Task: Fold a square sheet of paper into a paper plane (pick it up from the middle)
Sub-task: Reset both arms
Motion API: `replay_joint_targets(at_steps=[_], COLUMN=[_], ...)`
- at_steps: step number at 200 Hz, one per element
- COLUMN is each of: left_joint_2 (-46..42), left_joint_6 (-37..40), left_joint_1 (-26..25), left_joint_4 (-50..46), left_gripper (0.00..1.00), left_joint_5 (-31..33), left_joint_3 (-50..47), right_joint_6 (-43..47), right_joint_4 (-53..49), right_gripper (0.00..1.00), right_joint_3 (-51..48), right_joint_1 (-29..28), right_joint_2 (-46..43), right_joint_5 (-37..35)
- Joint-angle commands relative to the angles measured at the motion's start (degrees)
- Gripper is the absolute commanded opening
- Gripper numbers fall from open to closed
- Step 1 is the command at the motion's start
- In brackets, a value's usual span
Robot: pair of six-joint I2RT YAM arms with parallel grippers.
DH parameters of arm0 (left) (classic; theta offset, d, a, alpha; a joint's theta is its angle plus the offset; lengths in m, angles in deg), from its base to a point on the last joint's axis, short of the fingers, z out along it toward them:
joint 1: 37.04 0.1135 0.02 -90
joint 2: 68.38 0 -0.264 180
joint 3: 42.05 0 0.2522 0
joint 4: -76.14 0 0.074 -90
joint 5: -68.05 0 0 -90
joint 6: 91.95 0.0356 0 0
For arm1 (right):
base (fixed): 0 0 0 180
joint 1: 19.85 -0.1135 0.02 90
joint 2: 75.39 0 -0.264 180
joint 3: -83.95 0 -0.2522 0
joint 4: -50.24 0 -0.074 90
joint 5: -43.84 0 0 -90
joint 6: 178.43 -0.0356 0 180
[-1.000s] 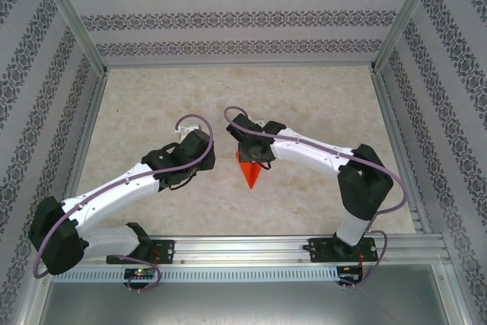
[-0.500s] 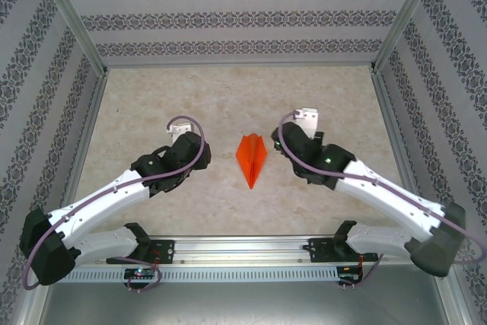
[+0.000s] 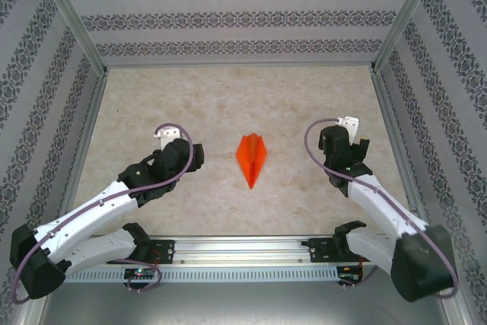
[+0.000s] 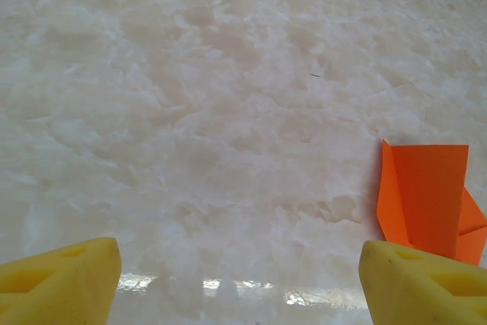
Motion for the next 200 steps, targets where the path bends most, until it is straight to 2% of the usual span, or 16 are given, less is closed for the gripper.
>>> replay_joint_targets(at_steps=[1,23,44,55,67,81,103,131,147,154,161,168,200], left_joint_2=[-0.9,-1.0,-1.5,-1.5,-1.5,-1.3,-0.9,-1.1,-1.6,-2.0,-2.4,-2.6,-2.7], left_joint_6=[1.5,1.7,3.0,3.3,3.9,4.9,6.8,8.7,9.4,9.9,10.5,11.1,13.8], left_joint_1=[1.1,1.2,1.3,1.6,2.0,2.7,4.2,7.1,8.9,9.7,10.4,11.2,15.7], left_joint_4=[-0.1,-0.9,-1.2,-1.9,-1.8,-1.6,-0.1,1.1,1.3,1.7,2.3,3.2,6.8], left_gripper=[0.86,0.9,1.0,1.0,1.0,1.0,1.0,1.0,1.0,1.0,1.0,1.0,1.0], left_joint_5=[2.1,3.1,4.4,5.5,6.0,6.4,6.6,6.0,5.7,5.7,5.5,5.3,4.5], left_joint_3=[0.0,0.3,0.2,0.3,0.2,0.1,-0.6,-1.0,-0.9,-1.2,-1.6,-2.2,-3.7], right_joint_6=[7.9,10.8,11.2,12.0,13.2,14.5,13.3,10.4,9.6,9.6,9.4,9.0,9.0], right_joint_4=[17.6,33.5,37.8,34.5,35.6,38.0,48.4,61.5,51.5,55.2,57.0,54.7,54.7], right_gripper=[0.91,0.91,0.9,0.89,0.89,0.89,0.91,0.93,0.93,0.98,0.98,0.98,0.98], right_joint_3=[-0.7,-4.4,-4.3,-2.3,-2.5,-3.9,-7.8,-9.4,-6.8,-7.6,-8.3,-7.8,-7.9], right_joint_1=[1.9,4.0,5.4,5.5,5.8,7.2,12.5,14.6,15.8,15.7,15.4,15.1,15.0], right_joint_2=[4.2,10.7,15.0,15.8,16.4,15.7,17.0,26.0,23.2,24.3,24.7,23.9,23.8], right_joint_5=[8.4,13.5,20.1,21.3,21.7,25.4,31.9,32.2,32.7,32.2,30.6,28.6,28.6])
